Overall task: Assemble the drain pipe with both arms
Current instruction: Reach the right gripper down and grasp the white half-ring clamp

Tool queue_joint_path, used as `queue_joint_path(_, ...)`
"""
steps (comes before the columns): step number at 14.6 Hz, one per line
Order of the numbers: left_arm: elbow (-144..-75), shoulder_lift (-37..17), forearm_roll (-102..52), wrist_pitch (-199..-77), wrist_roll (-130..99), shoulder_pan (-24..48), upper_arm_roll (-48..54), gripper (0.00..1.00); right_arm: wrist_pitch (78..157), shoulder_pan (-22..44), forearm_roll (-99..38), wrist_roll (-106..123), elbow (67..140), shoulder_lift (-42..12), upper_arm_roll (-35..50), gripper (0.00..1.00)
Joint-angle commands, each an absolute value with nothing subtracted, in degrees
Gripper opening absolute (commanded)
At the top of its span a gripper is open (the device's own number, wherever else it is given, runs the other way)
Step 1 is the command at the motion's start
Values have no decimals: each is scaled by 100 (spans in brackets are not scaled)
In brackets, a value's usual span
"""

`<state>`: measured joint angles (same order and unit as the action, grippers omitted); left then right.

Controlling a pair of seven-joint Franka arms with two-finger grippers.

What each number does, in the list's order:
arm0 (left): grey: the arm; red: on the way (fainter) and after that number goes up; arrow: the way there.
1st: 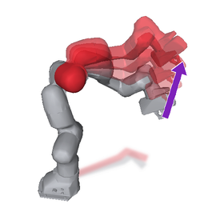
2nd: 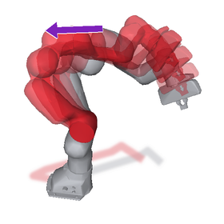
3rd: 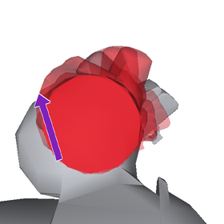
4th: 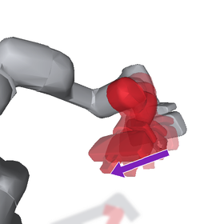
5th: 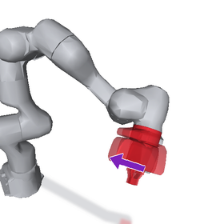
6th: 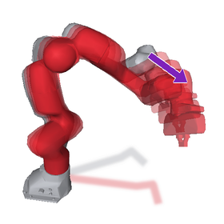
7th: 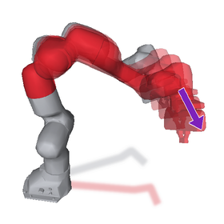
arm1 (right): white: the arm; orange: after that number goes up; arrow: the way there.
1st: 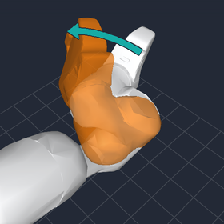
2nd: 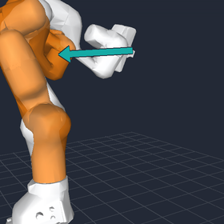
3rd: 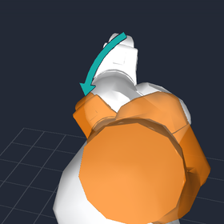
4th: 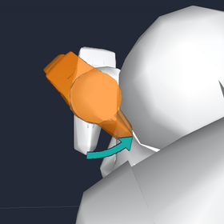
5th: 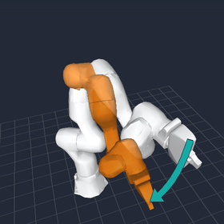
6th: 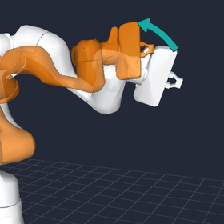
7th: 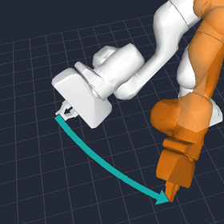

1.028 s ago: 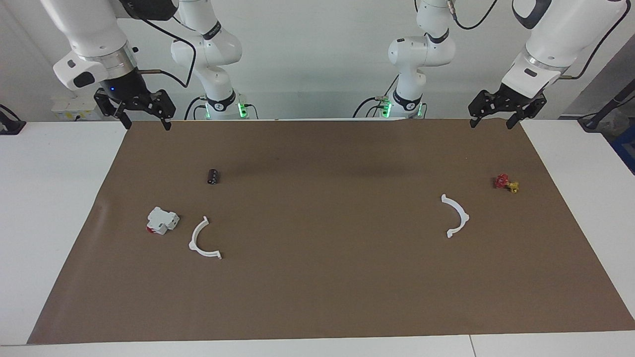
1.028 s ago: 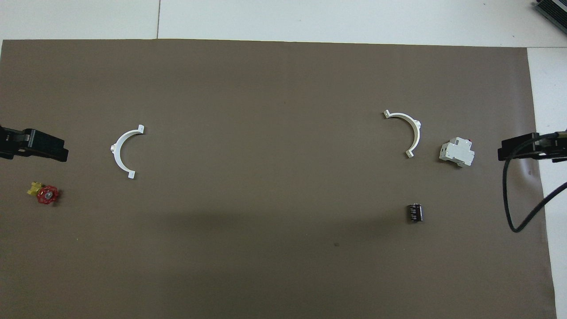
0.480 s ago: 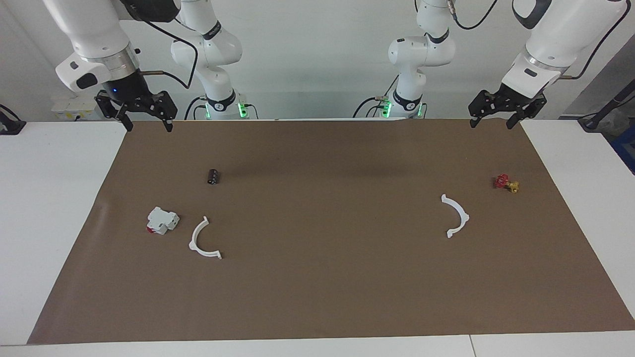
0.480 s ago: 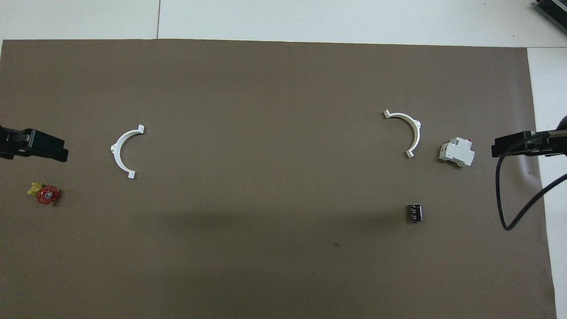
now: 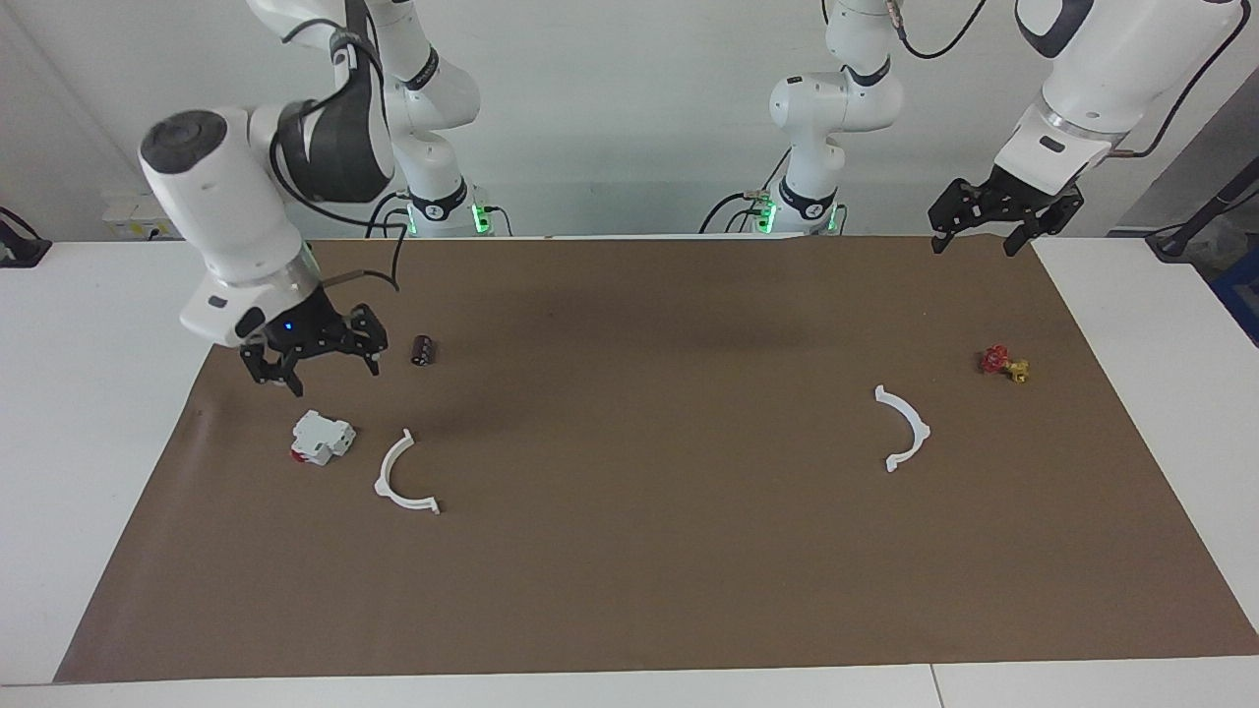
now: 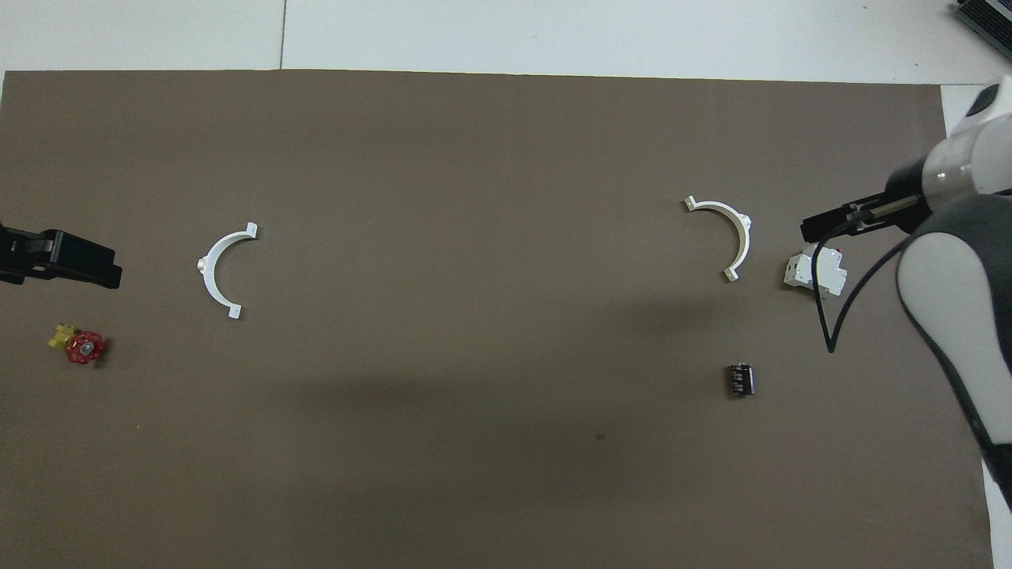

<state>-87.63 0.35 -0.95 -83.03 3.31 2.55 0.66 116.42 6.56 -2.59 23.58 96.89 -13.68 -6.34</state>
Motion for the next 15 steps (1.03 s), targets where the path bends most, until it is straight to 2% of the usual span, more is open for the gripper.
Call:
queue_joint_path(1, -8956, 202, 26, -8314, 272, 237, 79, 100, 12390, 642, -369, 3241, 9597, -2028, -607, 100)
queue_joint_path(5, -8956, 211, 26, -8314, 272, 237, 79, 100, 13094, 563, -772, 4057, 9888, -2600, -571, 100)
queue_joint_path(8, -8956, 211, 26, -8306, 272, 246, 79, 100, 13472, 580, -844, 4394, 9922, -2873, -580, 96)
queue_joint_path(10, -8956, 211, 26, -8306, 272, 237, 79, 100, 13623, 580, -844, 4438, 10185, -2830, -580, 85)
queue_joint_path(12, -8956, 211, 26, -8314, 272, 246, 79, 100, 13711, 580, -844, 4569, 10274, -2813, -580, 64)
queue_joint_path(13, -8956, 202, 26, -8306, 272, 246, 79, 100, 13711, 554, -844, 4657, 10301, -2804, -589, 58)
queue_joint_path(15, -8956, 202, 26, -8314, 272, 237, 79, 100, 13711, 519, -844, 4667, 10362, -2786, -580, 54)
